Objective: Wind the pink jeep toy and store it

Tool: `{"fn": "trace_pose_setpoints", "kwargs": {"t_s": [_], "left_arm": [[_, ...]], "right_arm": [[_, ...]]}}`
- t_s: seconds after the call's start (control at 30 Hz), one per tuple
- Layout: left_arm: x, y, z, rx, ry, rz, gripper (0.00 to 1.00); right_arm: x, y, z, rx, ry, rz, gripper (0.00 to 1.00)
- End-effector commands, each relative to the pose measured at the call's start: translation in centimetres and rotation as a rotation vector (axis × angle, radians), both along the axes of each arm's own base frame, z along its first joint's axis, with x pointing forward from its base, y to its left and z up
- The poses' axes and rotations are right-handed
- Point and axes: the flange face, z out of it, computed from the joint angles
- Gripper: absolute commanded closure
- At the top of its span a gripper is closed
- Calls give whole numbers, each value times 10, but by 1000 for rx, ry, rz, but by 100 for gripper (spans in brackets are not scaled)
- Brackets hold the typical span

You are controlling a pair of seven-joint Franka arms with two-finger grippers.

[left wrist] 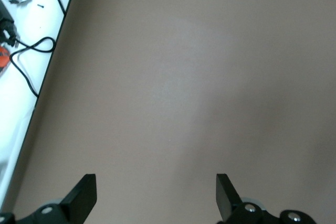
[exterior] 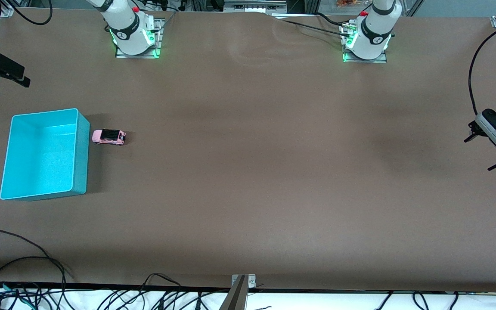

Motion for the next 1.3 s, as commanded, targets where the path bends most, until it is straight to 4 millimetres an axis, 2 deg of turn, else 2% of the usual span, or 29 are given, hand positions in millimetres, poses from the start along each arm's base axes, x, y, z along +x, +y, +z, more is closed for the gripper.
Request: {"fn": "trace_pose_setpoints", "kwargs": {"t_s": [0.0, 0.23, 0.43, 0.57, 0.77, 0.93, 1.13, 1.27], "left_arm": [[-16, -15, 20, 15, 23, 120, 0], [-35, -24, 42, -26, 79, 355, 0], [-51, -44, 66, -53, 124, 594, 8], [-55, -58, 89, -58, 154, 723, 8], [-63, -86, 113, -63, 189, 885, 8], [-68, -98, 130, -59, 201, 965, 7], [-71, -120, 133, -38, 213, 1049, 7], [-71, -125, 140, -49, 212, 1126, 6]], "right_arm": [[-2, 9, 7, 1, -12, -8, 0], [0, 8, 7, -3, -24, -8, 0], [0, 6, 7, 0, -23, -4, 0], [0, 6, 6, -2, -21, -2, 0], [3, 8, 1, -1, -14, -1, 0], [7, 10, -11, 1, -16, 1, 0], [12, 12, -32, 3, 6, 13, 0], [15, 20, -53, 7, -1, 44, 0]]}}
